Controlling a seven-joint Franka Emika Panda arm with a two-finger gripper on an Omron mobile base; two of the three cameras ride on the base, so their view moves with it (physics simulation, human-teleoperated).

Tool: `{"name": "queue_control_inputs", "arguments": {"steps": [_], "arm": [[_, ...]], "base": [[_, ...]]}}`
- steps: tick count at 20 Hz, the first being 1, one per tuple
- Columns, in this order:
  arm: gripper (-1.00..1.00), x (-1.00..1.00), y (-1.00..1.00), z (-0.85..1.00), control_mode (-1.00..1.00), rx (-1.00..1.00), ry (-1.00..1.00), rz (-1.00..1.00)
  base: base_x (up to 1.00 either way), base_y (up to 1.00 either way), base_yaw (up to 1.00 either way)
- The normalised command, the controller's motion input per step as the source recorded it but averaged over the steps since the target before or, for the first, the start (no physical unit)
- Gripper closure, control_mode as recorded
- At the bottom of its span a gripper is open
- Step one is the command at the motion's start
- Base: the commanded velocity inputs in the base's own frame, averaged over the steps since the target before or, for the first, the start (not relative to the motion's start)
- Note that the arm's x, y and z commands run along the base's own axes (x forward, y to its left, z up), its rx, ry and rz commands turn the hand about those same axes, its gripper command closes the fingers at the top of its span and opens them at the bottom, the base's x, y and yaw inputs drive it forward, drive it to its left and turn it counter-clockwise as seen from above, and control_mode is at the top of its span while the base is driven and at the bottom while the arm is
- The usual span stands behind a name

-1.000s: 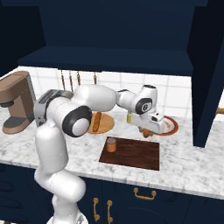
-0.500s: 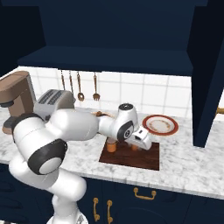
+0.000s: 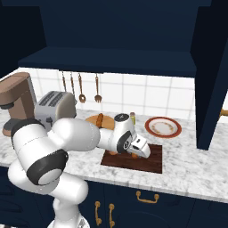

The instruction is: From the different types of pastries on the counter, select a croissant and place it on the cutting board. Then retrieve a jar of jam from the cabinet and place it alongside the croissant on the cutting board.

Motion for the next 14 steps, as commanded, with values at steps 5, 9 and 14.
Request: {"name": "queue_control_inputs", "arguments": {"steps": [5, 9, 14], "arm": [[1.00, 0.03, -0.05, -0.15, -1.00, 0.00, 0.00, 0.00], [1.00, 0.00, -0.06, -0.21, -1.00, 0.00, 0.00, 0.00], [1.00, 0.00, -0.03, -0.19, -1.00, 0.00, 0.00, 0.00]], "base": [[0.00, 0.00, 0.00], [0.00, 0.00, 0.00], [0.00, 0.00, 0.00]]}}
